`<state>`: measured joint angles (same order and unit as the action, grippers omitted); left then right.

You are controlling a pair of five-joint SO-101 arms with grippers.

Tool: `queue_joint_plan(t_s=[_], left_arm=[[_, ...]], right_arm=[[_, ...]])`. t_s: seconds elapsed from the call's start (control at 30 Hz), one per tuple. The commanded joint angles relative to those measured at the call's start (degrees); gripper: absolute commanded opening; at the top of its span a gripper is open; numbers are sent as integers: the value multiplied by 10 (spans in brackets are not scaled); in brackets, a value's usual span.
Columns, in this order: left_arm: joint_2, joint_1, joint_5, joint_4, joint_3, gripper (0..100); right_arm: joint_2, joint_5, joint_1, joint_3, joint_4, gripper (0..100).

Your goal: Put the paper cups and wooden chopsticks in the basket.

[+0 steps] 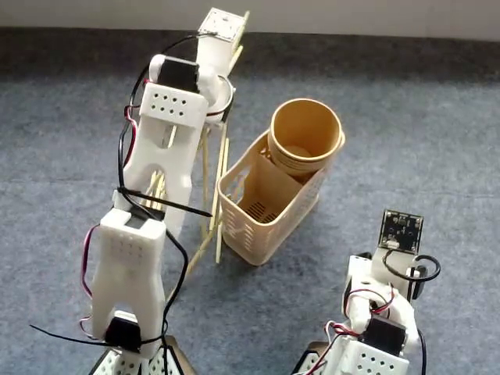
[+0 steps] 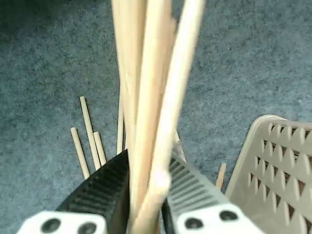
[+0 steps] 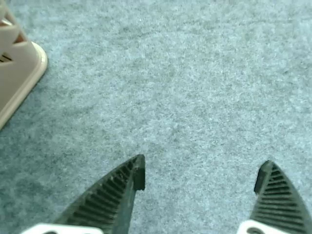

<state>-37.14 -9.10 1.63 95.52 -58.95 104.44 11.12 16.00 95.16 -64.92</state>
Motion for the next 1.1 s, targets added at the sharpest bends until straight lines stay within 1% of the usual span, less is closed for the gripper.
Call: queue_joint_plan(t_s=[0.0, 0.07, 0.37, 0.5, 0.6, 0.77, 0.9, 1.07], left_arm=[[6, -2, 7, 0, -28, 4], [0, 1, 7, -9, -29, 4], [-16, 7, 4, -113, -31, 4], [-15, 4, 6, -130, -31, 4], [-14, 4, 7, -128, -44, 4], [-14, 6, 8, -120, -120, 4], [-14, 3, 5, -66, -214, 4], [-14, 7, 5, -20, -294, 4]], right_arm=[[4, 6, 7, 43, 14, 347], [4, 6, 7, 43, 14, 347], [4, 6, 7, 43, 14, 347], [4, 6, 7, 43, 14, 347], [4, 6, 7, 43, 14, 347], [4, 6, 7, 43, 14, 347], [4, 6, 7, 43, 14, 347], [4, 6, 7, 43, 15, 347]])
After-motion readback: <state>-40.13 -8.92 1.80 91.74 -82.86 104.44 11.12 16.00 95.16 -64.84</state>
